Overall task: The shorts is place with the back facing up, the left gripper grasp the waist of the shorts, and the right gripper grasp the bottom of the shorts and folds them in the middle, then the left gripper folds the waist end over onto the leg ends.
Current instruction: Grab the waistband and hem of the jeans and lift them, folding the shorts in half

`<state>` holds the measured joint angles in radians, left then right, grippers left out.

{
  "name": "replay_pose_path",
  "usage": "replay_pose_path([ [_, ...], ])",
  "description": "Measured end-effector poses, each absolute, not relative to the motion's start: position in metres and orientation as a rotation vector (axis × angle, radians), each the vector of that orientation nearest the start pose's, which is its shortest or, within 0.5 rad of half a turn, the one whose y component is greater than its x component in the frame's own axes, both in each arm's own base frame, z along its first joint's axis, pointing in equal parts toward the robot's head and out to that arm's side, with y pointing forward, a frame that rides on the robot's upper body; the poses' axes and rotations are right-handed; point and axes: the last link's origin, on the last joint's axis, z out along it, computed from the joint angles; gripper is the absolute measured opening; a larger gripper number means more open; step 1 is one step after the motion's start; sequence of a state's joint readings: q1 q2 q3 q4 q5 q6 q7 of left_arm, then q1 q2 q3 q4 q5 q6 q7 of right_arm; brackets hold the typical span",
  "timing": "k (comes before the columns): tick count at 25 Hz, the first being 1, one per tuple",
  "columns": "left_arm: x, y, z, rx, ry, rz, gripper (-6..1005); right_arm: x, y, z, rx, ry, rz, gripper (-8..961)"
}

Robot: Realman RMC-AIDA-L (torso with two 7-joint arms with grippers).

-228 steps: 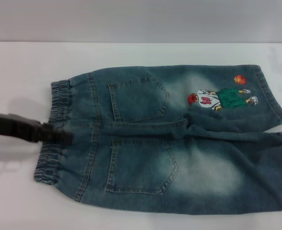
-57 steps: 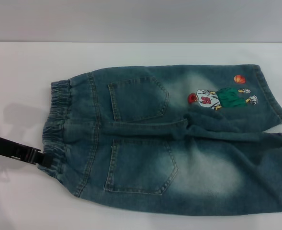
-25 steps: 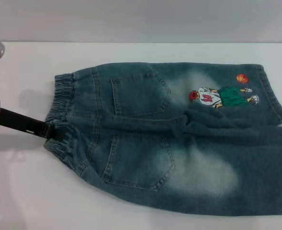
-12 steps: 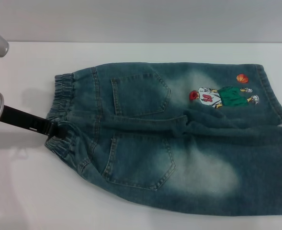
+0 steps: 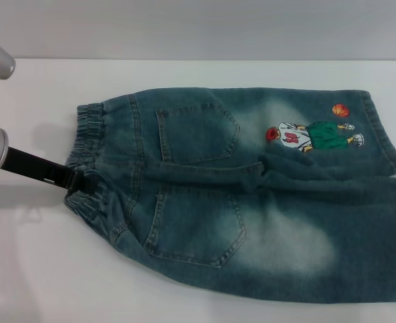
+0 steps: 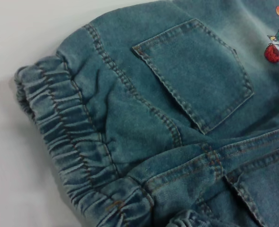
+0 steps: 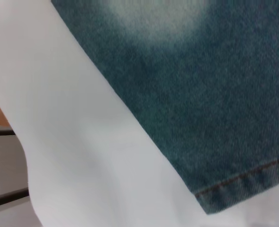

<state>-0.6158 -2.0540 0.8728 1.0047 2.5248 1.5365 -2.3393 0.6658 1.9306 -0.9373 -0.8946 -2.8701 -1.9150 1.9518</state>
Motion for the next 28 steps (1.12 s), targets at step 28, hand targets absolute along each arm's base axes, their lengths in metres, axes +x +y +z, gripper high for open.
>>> replay_pose_path([
  [28,-0.253,0.369,0.03,-2.494,-1.356,0.099,50,0.295,0.308,0.062,-2.892,1.111,-0.986,576],
])
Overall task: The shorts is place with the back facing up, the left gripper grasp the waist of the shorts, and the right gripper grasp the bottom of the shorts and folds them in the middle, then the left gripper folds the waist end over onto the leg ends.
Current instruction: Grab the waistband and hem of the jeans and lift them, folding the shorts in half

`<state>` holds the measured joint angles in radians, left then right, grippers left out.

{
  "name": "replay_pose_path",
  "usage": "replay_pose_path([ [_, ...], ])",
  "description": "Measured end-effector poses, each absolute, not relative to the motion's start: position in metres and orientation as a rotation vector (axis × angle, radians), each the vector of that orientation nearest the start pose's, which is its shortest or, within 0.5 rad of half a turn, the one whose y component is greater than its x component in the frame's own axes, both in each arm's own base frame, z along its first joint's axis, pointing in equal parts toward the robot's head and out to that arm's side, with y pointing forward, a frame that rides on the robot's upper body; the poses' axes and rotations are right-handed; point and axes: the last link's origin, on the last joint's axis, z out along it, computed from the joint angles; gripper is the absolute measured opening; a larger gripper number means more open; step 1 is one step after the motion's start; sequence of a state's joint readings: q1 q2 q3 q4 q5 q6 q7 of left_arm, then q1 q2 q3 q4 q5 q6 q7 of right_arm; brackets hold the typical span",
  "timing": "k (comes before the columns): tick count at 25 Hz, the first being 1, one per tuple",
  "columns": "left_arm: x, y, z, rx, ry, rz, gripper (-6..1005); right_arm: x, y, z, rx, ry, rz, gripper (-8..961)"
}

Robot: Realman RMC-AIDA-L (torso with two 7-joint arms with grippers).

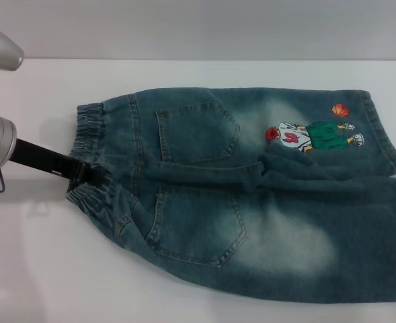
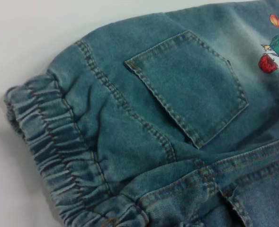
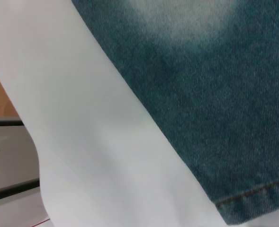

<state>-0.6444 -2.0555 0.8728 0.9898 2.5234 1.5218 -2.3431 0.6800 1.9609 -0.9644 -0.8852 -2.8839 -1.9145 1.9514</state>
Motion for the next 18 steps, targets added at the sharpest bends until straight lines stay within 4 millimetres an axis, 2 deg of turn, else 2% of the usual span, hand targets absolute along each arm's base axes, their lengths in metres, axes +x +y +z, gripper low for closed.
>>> replay_pose_path([
  [18,-0.245,0.3761,0.0314,-2.502,-1.325,0.104,50,0.2902,0.3117,0.0565,-2.886,1.082,-1.043,577],
])
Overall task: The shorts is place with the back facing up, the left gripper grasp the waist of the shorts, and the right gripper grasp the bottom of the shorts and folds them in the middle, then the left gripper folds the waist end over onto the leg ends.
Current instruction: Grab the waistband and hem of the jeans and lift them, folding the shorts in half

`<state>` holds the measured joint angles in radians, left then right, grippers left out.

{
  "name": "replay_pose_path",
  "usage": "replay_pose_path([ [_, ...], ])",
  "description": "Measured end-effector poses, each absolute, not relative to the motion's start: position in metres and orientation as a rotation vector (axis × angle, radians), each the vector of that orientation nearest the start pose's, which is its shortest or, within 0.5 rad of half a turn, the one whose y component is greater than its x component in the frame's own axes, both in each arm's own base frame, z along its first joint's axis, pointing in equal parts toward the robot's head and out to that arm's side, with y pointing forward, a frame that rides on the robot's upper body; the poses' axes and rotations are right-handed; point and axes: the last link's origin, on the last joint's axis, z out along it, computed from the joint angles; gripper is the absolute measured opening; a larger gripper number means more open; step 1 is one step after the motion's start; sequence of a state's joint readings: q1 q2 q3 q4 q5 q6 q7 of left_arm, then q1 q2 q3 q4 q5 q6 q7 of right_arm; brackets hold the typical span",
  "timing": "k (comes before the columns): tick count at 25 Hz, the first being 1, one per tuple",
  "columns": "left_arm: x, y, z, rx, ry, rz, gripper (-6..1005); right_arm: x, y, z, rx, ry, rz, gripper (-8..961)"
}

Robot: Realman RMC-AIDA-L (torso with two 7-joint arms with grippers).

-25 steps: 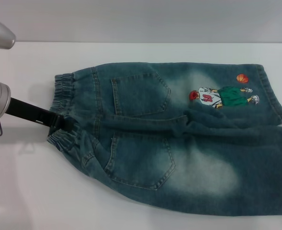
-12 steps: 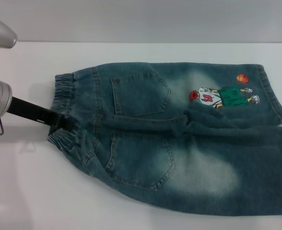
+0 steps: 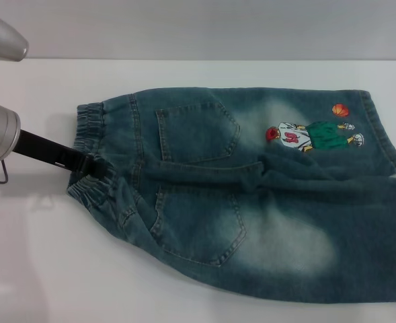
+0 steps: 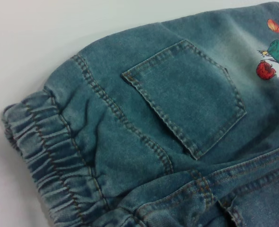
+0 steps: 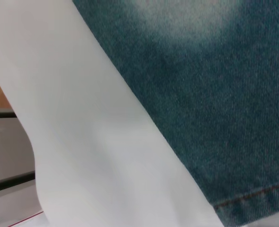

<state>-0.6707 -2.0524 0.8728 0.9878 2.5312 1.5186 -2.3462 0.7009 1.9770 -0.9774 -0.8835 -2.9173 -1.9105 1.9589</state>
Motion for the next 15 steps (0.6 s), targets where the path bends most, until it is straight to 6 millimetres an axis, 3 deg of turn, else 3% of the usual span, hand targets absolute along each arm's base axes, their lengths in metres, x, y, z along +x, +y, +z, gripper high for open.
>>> replay_pose_path([
  [15,-0.2472,0.3749,0.0298,-2.505,-1.329,0.107,49,0.2893,0.3118,0.0551,-2.867,1.095,-1.031,576],
])
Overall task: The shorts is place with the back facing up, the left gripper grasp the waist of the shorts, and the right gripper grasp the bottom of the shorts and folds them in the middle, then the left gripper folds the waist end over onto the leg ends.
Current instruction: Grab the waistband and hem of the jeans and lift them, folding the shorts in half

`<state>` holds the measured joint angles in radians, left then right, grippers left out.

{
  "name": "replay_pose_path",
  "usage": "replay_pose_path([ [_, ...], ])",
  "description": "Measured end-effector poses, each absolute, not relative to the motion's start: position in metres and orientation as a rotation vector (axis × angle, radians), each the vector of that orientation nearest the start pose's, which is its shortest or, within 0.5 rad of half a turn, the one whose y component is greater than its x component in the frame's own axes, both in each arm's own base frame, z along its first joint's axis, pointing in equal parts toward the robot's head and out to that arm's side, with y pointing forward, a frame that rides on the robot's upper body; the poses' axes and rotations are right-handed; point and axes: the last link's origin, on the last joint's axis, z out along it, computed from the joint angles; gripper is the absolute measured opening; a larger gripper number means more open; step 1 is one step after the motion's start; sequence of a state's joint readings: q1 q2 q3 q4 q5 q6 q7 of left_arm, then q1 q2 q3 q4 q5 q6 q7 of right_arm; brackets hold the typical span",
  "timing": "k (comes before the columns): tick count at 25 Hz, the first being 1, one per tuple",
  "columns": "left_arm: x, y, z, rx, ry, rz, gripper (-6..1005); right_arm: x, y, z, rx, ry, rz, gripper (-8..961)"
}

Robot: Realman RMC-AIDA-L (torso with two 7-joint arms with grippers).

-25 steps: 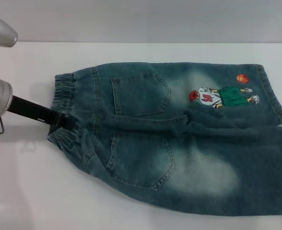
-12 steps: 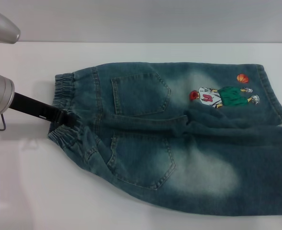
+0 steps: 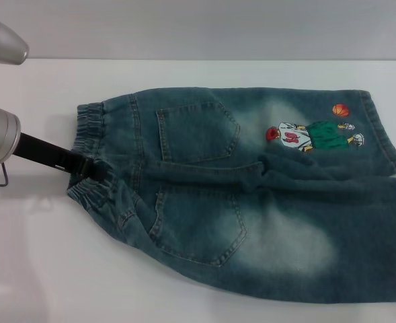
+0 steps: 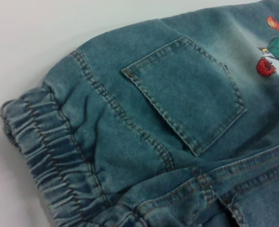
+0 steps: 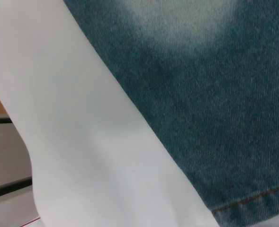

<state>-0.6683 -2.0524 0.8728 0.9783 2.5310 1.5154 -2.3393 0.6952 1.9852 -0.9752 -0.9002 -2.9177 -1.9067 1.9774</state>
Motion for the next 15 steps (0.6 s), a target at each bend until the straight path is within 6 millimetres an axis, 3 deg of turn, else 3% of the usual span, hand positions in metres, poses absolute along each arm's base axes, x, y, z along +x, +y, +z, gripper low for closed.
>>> replay_pose_path([
  [15,-0.2473,0.3755,0.0296,-2.505,-1.328,0.107,49,0.29,0.3121,0.0525,-2.866,1.093,-1.026,577],
])
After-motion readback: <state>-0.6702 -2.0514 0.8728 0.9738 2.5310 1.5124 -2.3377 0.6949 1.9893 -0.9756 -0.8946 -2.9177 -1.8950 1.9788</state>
